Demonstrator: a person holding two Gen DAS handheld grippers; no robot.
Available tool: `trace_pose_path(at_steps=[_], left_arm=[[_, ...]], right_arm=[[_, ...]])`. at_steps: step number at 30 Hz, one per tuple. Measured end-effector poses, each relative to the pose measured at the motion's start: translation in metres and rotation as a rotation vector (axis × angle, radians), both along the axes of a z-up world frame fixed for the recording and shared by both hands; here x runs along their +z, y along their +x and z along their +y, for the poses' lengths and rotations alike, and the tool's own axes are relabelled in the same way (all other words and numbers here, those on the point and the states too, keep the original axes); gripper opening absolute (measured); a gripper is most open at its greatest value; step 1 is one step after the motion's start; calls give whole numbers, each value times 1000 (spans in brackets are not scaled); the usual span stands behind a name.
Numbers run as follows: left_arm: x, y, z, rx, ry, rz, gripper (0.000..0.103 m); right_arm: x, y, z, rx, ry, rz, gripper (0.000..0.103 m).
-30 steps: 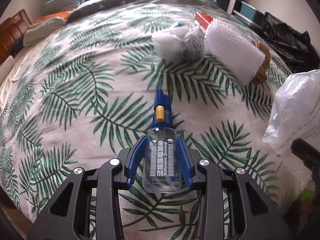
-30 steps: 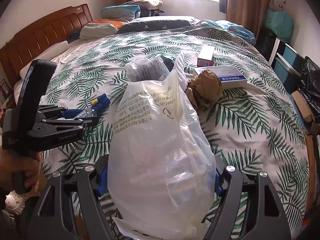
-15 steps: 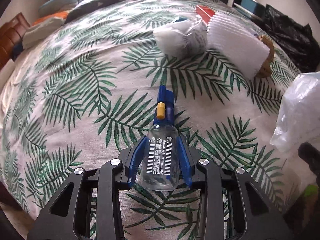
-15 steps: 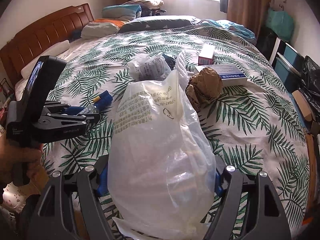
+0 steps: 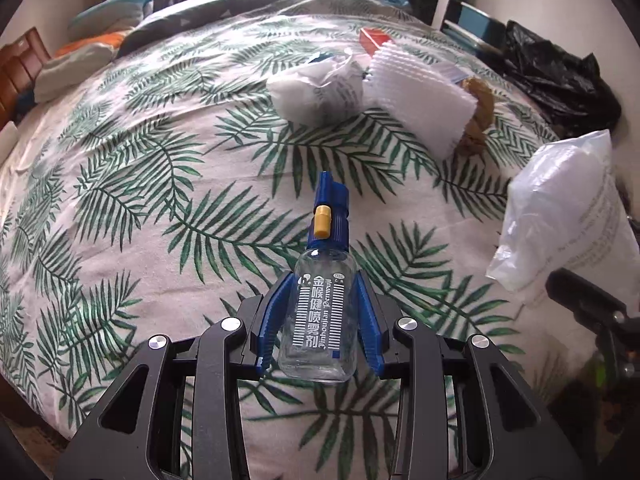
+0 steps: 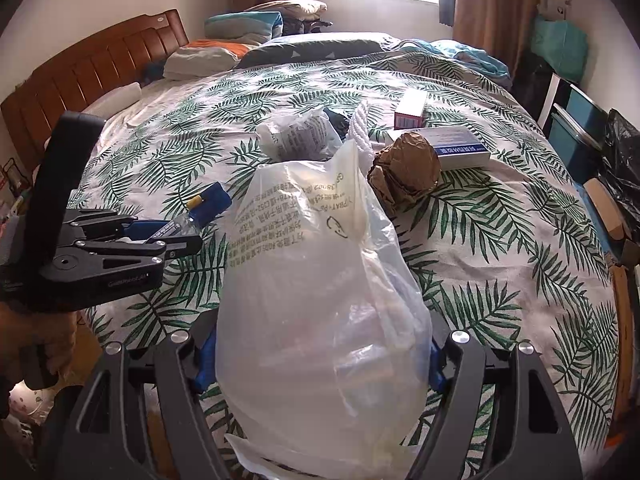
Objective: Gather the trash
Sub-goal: 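Grasp the clear spray bottle with the left tool while the right tool grasps the plastic bag, then carry bottle and plastic bag over the red bin and open both tools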
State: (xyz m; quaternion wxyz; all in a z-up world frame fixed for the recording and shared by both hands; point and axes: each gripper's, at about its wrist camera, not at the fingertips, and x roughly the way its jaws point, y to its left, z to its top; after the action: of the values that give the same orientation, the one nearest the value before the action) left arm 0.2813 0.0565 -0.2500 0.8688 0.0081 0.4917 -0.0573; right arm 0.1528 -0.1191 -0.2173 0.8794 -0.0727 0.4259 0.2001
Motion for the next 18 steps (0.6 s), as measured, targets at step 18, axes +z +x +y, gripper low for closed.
trace_pose_path(at_steps=[18], left_arm=[[25,-97,-22,-62,-44,-17,35]], right_arm=[[20,-63,-23,26,21,-18,66]])
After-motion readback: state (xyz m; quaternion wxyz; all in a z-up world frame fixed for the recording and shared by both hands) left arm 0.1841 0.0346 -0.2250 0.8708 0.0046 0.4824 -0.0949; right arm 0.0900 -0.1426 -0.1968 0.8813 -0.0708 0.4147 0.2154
